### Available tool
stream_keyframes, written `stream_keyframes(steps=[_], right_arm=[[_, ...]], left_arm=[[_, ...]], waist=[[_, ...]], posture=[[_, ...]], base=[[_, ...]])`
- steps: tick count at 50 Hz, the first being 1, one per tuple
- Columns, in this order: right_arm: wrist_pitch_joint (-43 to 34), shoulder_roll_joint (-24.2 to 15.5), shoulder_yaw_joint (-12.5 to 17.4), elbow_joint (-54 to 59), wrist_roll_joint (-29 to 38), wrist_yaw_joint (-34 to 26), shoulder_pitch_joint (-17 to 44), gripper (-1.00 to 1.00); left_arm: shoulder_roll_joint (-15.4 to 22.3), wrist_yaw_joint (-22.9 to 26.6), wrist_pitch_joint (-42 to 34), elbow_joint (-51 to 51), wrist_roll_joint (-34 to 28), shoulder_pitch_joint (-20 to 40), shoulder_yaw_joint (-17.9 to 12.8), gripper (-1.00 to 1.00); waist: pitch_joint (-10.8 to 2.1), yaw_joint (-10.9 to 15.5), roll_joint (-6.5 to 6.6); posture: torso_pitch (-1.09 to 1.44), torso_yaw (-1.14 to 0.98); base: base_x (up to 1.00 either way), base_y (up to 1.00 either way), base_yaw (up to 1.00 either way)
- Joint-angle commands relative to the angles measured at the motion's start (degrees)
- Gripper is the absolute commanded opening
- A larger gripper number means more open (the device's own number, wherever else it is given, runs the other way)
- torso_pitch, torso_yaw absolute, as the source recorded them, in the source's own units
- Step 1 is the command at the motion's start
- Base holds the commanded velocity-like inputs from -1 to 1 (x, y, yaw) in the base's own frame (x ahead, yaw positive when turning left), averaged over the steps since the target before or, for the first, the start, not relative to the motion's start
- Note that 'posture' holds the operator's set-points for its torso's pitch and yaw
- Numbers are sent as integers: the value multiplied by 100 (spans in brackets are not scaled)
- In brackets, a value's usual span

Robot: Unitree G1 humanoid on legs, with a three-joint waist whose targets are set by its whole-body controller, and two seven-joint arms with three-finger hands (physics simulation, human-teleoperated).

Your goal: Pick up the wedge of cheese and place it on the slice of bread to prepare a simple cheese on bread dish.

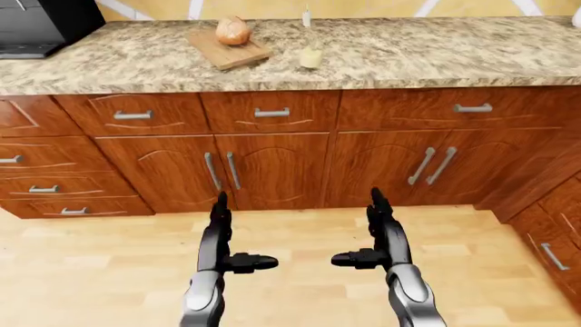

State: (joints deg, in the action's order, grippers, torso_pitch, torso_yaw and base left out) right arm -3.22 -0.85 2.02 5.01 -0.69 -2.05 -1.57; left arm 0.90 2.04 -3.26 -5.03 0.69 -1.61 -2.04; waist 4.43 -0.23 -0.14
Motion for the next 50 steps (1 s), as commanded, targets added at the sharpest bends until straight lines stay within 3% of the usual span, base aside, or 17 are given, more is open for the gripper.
stream_keyframes(steps=[1, 3, 5, 7, 8, 11, 18, 26, 27, 29, 35, 38, 42, 44, 45, 47, 50], right_arm=[[218, -18, -75, -682, 44, -29, 151, 100], [145, -16, -58, -787, 39, -37, 164, 100], [98, -9, -39, -830, -18, -69, 198, 100], [56, -8, -51, -890, -37, -95, 202, 100], [39, -4, -58, -931, -44, -104, 200, 100], [-31, -15, -47, -946, -50, -104, 306, 100], [-1198, -130, 54, -2106, -57, -87, 761, 100], [-2264, -244, 317, -3189, -478, -16, 1369, 100], [-2417, -245, 309, -3385, -537, 12, 1346, 100], [-2517, -265, 297, -3496, -588, 19, 1355, 100], [-2689, -272, 303, -3863, -742, 11, 1247, 100], [-2784, -288, 308, -4000, -767, 5, 1237, 100], [-2887, -309, 308, -4124, -756, 9, 1272, 100], [-2919, -318, 312, -4176, -737, 8, 1271, 100], [-2919, -323, 309, -4174, -721, 0, 1264, 100], [-2936, -317, 309, -4219, -709, -3, 1240, 100], [-2994, -295, 306, -4311, -707, 11, 1207, 100]], left_arm=[[-89, -86, -452, 1495, 37, -86, 151, 100], [-81, -84, -624, 1703, 75, -102, 167, 100], [-74, 7, -742, 1970, 88, -178, 242, 100], [-79, -23, -850, 2054, 51, -161, 262, 100], [-83, -48, -941, 2133, 57, -147, 247, 100], [-64, -14, -1217, 2512, 73, -129, 263, 100], [124, 65, -2131, 3331, 199, 429, -137, 100], [472, 42, -3799, 4595, 443, 1285, -685, 100], [477, 26, -3900, 4748, 460, 1260, -688, 100], [534, 9, -4106, 4899, 512, 1362, -769, 100], [665, -54, -4415, 5115, 683, 1530, -961, 100], [693, -61, -4472, 5181, 720, 1535, -970, 100], [727, -90, -4618, 5290, 785, 1594, -1026, 100], [738, -103, -4644, 5319, 803, 1614, -1024, 100], [741, -113, -4665, 5346, 814, 1622, -1029, 100], [736, -115, -4628, 5337, 819, 1589, -1023, 100], [715, -98, -4550, 5279, 829, 1523, -1014, 100]], waist=[[-5, -12, -45], [-370, 45, 2], [-121, 36, -50], [-396, 49, -48], [-430, 55, -44], [-447, 54, -27], [-497, 51, -16], [-524, 46, -4], [-625, 47, 26], [-463, 49, 50], [-258, 49, 26], [-238, 39, 7], [-257, 17, 149], [-274, -3, 391], [-214, 29, 435], [-241, 35, 140], [-265, 28, 114]], posture=[[0, 0], [0, 0], [0, 0], [0, 0], [0, 0], [0, 0], [0, 0], [0, 0], [0, 0], [0, 0], [0, 0], [0, 0], [0, 0], [0, 0], [0, 0], [0, 0], [0, 0]], base=[[0, 0, 0], [0, 0, 0], [0, 0, 0], [0, 0, 0], [0, 0, 0], [0, 0, 0], [0, 0, 0], [0, 0, 0], [6, 0, 0], [7, 0, 0], [20, 0, 0], [26, 0, 0], [26, 0, 0], [28, 4, 0], [27, 20, 0], [27, 44, 0], [27, 45, 0]])
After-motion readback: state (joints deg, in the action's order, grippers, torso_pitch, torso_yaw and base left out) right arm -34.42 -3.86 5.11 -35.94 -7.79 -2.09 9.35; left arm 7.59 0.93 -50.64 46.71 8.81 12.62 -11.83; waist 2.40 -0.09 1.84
